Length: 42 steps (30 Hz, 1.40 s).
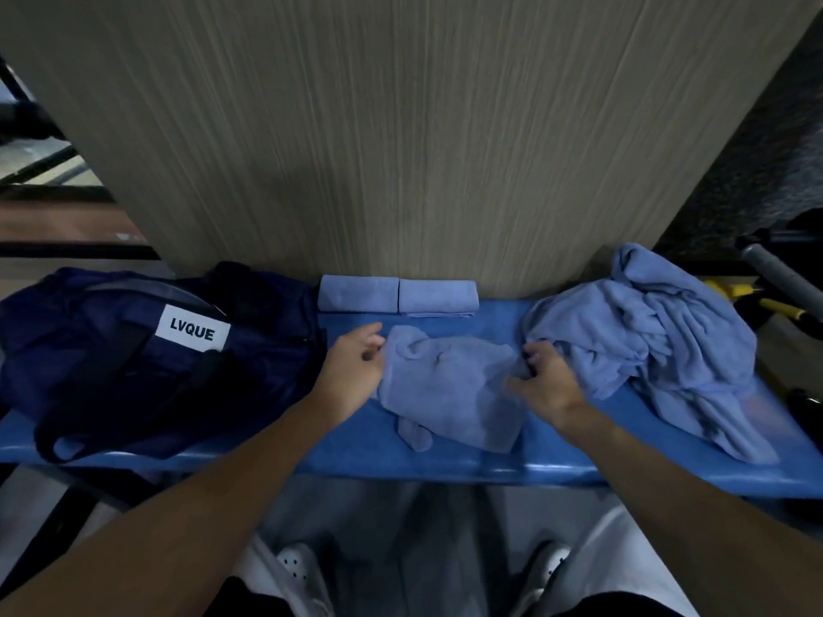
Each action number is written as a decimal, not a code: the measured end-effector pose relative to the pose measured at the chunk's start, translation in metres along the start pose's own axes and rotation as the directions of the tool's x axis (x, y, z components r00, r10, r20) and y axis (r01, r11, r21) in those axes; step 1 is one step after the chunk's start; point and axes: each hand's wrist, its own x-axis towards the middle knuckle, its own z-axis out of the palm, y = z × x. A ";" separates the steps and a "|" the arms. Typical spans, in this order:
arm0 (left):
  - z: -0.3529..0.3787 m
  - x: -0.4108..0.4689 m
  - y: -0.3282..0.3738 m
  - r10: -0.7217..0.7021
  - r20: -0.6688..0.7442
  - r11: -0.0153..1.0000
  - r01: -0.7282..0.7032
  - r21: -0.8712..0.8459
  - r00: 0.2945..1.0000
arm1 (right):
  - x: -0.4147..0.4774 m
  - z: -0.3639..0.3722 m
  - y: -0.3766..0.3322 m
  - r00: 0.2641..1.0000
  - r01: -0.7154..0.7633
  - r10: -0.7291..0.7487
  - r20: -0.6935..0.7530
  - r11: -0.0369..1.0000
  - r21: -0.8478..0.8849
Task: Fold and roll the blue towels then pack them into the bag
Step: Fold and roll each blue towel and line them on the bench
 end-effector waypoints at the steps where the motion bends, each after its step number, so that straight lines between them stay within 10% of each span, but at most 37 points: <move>1: 0.003 -0.005 -0.003 0.009 0.011 0.999 -0.009 -0.035 1.000 | -0.001 0.002 0.006 1.000 -0.018 0.018 -0.005 0.999 -0.032; 11: 0.011 -0.013 -0.051 -0.097 -0.066 0.978 0.108 0.177 0.993 | -0.019 0.015 0.022 0.978 -0.209 0.206 -0.037 0.970 -0.123; 23: -0.010 -0.006 -0.003 0.181 -0.141 0.980 -0.168 0.104 0.973 | -0.030 -0.006 -0.010 0.952 0.259 -0.246 -0.184 0.965 0.050; 35: -0.061 -0.008 0.065 0.237 -0.123 0.954 -0.207 0.218 0.964 | -0.043 -0.048 -0.075 0.936 0.260 -0.171 -0.308 0.924 0.279; 42: -0.069 -0.012 0.078 0.165 -0.121 0.986 -0.163 0.024 0.979 | -0.059 -0.059 -0.086 0.963 0.044 -0.195 0.184 0.791 0.610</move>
